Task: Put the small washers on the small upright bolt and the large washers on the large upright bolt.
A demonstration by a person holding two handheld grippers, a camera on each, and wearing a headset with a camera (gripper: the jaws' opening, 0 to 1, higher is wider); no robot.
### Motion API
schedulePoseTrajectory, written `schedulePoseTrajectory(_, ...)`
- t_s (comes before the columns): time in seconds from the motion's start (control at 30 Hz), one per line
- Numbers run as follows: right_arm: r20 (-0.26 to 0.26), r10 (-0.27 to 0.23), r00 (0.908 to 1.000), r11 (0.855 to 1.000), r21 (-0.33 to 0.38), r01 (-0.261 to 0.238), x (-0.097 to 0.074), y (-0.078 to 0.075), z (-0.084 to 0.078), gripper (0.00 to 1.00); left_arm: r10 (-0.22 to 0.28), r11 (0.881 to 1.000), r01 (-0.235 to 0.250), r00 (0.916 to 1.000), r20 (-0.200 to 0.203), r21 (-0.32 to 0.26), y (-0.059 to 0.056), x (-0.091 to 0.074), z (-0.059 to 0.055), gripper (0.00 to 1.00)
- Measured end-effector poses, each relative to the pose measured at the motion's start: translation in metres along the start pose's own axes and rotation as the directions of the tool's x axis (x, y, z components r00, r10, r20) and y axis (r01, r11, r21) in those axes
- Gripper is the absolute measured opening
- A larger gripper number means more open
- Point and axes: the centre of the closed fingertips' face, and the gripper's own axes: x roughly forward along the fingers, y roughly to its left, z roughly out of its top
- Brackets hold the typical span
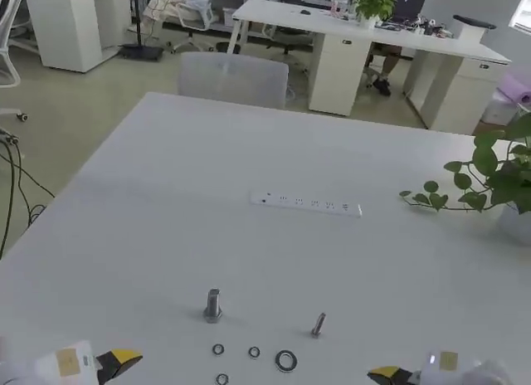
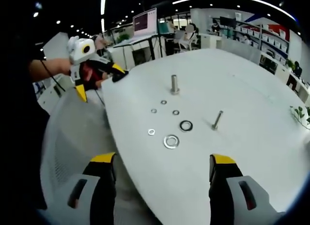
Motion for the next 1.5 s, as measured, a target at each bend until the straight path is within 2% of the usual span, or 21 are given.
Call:
schedulePoseTrajectory(0.13, -0.03, 0.001, 0.9996, 1.0, -0.019, -0.001, 0.003, -0.004, -0.002, 0.78, -0.015, 1.0, 0.015, 0.9996, 0.026, -0.019, -0.006, 0.002, 0.006, 0.92)
schedulePoseTrajectory(0.23, -0.06, 0.0, 0.9982, 0.999, -0.051, -0.003, 0.005, -0.006, -0.002, 0.75, -0.012, 1.0, 0.012, 0.9999, -0.007, 0.004, -0.009, 0.003, 0.0, 0.91)
schedulePoseTrajectory(0.27, -0.071, 0.004, 0.9975, 0.998, -0.058, -0.008, 0.006, -0.006, -0.002, 0.74, -0.012, 1.0, 0.012, 0.9999, -0.006, 0.006, -0.009, 0.003, -0.001, 0.91)
schedulePoseTrajectory(0.5, -0.124, 0.016, 0.9921, 0.993, -0.117, -0.031, 0.017, -0.009, 0.007, 0.69, -0.01, 1.0, 0.01, 0.9999, 0.008, 0.011, -0.005, 0.002, -0.001, 0.9)
schedulePoseTrajectory(0.67, -0.179, 0.027, 0.9835, 0.981, -0.186, -0.061, 0.026, -0.01, 0.009, 0.66, -0.008, 1.0, 0.008, 1.0, 0.0, 0.025, -0.003, 0.002, -0.004, 0.9)
schedulePoseTrajectory(0.8, -0.189, 0.04, 0.9811, 0.974, -0.21, -0.08, 0.034, -0.009, 0.014, 0.65, -0.01, 1.0, 0.01, 0.9998, -0.018, 0.03, -0.002, 0.003, -0.01, 0.9)
schedulePoseTrajectory(0.93, -0.236, 0.044, 0.9707, 0.964, -0.244, -0.103, 0.042, -0.011, 0.014, 0.62, -0.013, 0.999, 0.014, 0.9997, -0.022, 0.031, -0.004, 0.004, -0.011, 0.9)
schedulePoseTrajectory(1.2, -0.329, 0.039, 0.9436, 0.933, -0.325, -0.152, 0.057, -0.013, 0.005, 0.58, -0.008, 0.999, 0.009, 0.9995, -0.03, 0.034, -0.003, 0.005, -0.016, 0.93)
schedulePoseTrajectory(1.3, -0.342, 0.046, 0.9385, 0.928, -0.332, -0.166, 0.061, -0.014, 0.004, 0.55, -0.008, 0.999, 0.01, 0.9993, -0.037, 0.039, -0.003, 0.004, -0.017, 0.93)
schedulePoseTrajectory(1.4, -0.353, 0.051, 0.9341, 0.925, -0.336, -0.177, 0.065, -0.015, 0.003, 0.52, -0.006, 1.0, 0.006, 0.9995, -0.032, 0.012, -0.002, 0.004, -0.017, 0.95)
schedulePoseTrajectory(1.5, -0.376, 0.049, 0.9254, 0.917, -0.351, -0.191, 0.071, -0.016, 0.001, 0.51, -0.003, 1.0, 0.003, 0.9995, -0.032, 0.01, -0.002, 0.005, -0.017, 0.96)
